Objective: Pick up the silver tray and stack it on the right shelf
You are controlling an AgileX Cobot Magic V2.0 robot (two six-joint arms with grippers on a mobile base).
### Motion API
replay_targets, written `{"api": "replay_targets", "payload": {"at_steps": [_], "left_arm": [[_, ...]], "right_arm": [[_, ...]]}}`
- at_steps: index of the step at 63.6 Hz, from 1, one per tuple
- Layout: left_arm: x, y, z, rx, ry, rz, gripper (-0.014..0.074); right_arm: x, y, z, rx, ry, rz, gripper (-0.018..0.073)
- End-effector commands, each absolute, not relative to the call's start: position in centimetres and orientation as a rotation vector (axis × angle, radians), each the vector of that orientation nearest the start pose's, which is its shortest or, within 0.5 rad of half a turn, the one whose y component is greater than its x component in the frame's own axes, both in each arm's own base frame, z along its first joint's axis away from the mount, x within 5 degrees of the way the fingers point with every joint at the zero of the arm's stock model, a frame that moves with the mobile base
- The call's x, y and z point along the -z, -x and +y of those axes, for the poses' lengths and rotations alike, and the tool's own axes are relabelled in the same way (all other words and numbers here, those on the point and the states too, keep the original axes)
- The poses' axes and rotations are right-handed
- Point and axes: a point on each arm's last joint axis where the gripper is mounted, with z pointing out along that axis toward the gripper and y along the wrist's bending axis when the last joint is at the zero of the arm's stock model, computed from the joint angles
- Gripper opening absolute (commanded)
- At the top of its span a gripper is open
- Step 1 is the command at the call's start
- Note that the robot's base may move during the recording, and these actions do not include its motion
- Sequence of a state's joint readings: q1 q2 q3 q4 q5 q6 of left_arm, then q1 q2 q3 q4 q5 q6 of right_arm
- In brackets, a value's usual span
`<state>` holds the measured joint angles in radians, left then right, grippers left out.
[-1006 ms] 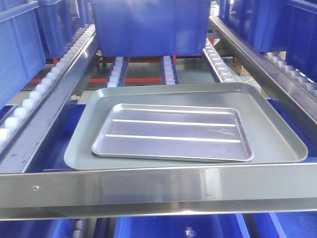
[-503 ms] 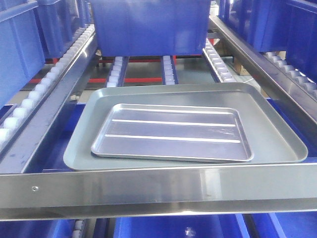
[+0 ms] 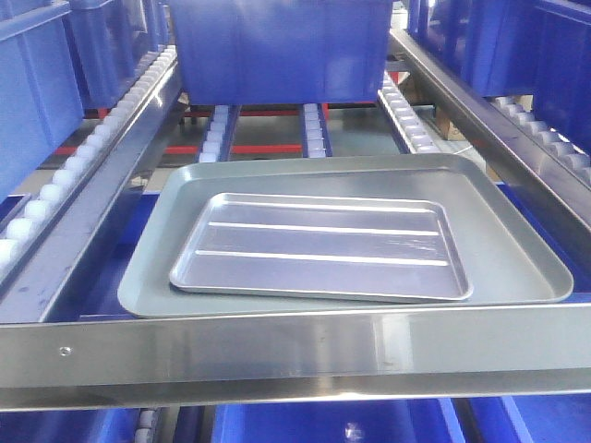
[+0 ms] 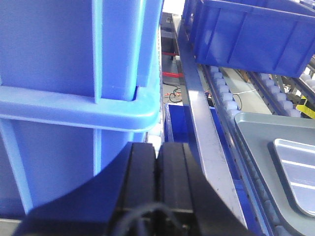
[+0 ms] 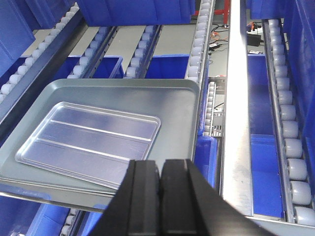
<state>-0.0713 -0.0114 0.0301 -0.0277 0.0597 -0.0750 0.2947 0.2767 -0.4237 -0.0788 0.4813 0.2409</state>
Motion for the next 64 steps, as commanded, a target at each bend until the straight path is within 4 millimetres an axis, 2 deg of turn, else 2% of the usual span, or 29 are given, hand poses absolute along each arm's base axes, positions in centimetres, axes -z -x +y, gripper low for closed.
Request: {"api": "replay_targets", "payload": {"at_steps": [1, 12, 20, 27, 37, 48, 64], "left_arm": [[-20.1, -5.6, -0.4, 0.147, 0.033, 1.471, -0.0093], [-20.1, -5.6, -0.4, 0.147, 0.033, 1.471, -0.0093], [-20.1, -5.6, -0.4, 0.147, 0.032, 1.473, -0.0093], [-20.1, -5.6, -0.4, 0.147, 0.032, 1.473, -0.0093], [-20.1, -5.6, -0.4, 0.147, 0.032, 1.473, -0.0093], [-20.1, -5.6, -0.4, 0.147, 0.032, 1.473, -0.0093], [-20.1, -5.6, -0.4, 0.147, 0.033, 1.475, -0.0093]], "right_arm": [[-31.0, -6.5, 1.6, -0.303, 0.092, 1.723, 0.0049], [-30.6, -6.7, 1.4, -0.229, 0.116, 1.725, 0.0049], [-29.2, -6.8, 1.0, -0.182, 0.057, 1.742, 0.0049], [-27.9, -6.3, 0.4, -0.106, 0.008, 1.674, 0.0049], [-25.1, -5.4, -0.2, -0.004, -0.055, 1.515, 0.0049], [-21.3, -5.4, -0.4, 0.033, -0.087, 1.439, 0.0049], [-21.2, -5.4, -0.4, 0.027, -0.092, 1.454, 0.0049]]}}
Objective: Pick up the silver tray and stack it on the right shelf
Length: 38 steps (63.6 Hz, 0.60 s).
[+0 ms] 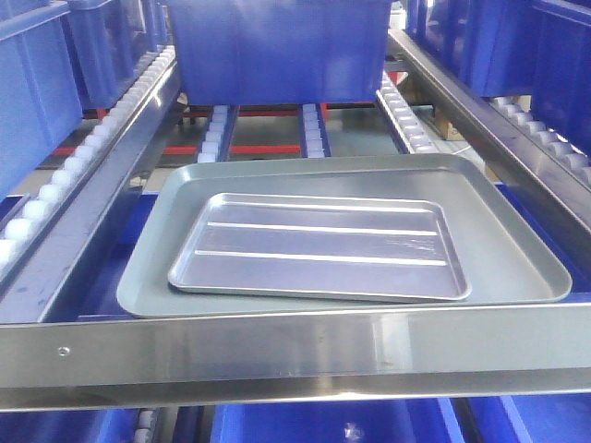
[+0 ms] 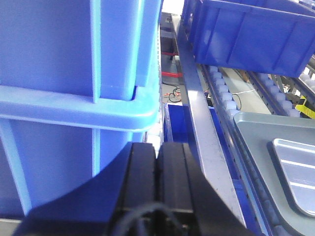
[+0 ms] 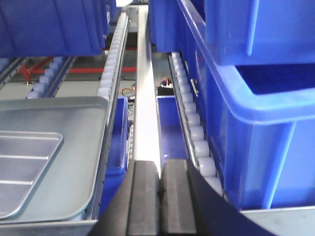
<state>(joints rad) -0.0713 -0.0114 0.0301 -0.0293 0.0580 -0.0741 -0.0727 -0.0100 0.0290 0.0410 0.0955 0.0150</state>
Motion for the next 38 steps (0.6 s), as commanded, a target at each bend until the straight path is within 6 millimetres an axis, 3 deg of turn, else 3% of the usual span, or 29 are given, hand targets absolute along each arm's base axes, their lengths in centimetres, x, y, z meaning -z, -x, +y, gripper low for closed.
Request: {"api": "replay_targets", "payload": {"at_steps": [1, 38], "left_arm": [[-20.11, -5.61, -0.38, 0.147, 0.033, 1.475, -0.0093], [-20.11, -5.61, -0.38, 0.147, 0.033, 1.475, -0.0093]], "right_arm": [[-21.21, -5.37, -0.43, 0.027, -0.092, 1.454, 0.0049], [-21.21, -5.37, -0.43, 0.027, -0.092, 1.454, 0.0049]]}}
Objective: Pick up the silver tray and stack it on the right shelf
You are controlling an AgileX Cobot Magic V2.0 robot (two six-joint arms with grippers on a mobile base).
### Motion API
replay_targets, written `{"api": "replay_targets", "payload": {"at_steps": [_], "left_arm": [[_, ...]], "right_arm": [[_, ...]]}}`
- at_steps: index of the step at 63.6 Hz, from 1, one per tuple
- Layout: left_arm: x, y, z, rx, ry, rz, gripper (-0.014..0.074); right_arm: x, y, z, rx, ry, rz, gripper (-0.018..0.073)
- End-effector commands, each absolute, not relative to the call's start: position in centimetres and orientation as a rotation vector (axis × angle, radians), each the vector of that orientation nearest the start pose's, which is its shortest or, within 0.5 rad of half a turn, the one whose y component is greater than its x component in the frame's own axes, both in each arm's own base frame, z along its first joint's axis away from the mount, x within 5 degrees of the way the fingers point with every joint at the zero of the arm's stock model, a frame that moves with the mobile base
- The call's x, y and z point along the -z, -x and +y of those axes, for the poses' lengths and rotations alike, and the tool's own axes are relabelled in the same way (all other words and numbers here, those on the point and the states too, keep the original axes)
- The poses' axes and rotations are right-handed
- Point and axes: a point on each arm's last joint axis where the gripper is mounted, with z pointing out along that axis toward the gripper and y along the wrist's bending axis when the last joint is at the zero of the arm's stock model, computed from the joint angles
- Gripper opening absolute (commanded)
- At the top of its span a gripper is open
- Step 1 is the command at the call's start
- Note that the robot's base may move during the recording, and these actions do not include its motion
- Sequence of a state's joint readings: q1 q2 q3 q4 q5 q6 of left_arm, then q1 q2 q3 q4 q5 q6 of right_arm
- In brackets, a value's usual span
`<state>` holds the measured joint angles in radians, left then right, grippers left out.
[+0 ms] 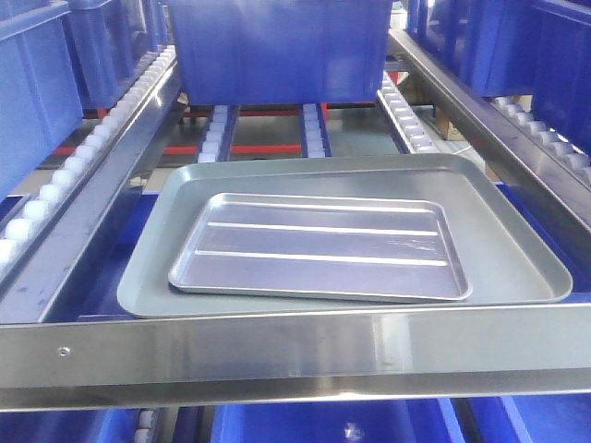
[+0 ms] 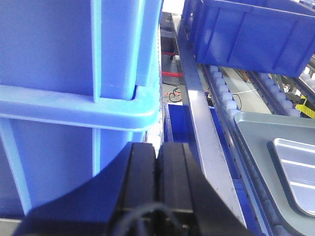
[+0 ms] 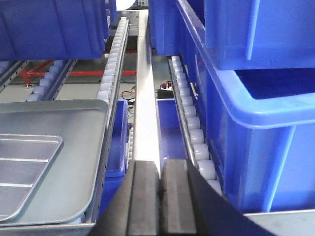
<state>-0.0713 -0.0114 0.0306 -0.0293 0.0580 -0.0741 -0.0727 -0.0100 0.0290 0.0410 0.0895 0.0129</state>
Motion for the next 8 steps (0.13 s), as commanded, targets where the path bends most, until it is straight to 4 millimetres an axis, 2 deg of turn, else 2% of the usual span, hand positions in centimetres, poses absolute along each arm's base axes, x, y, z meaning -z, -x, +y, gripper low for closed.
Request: {"api": "replay_targets", "payload": {"at_steps": [1, 8], "left_arm": [[-20.11, -5.61, -0.38, 0.147, 0.033, 1.475, -0.0093], [-20.11, -5.61, -0.38, 0.147, 0.033, 1.475, -0.0093]], "right_arm": [[-21.21, -5.37, -0.43, 0.027, -0.092, 1.454, 0.0049], [-21.21, -5.37, -0.43, 0.027, -0.092, 1.454, 0.0049]]}}
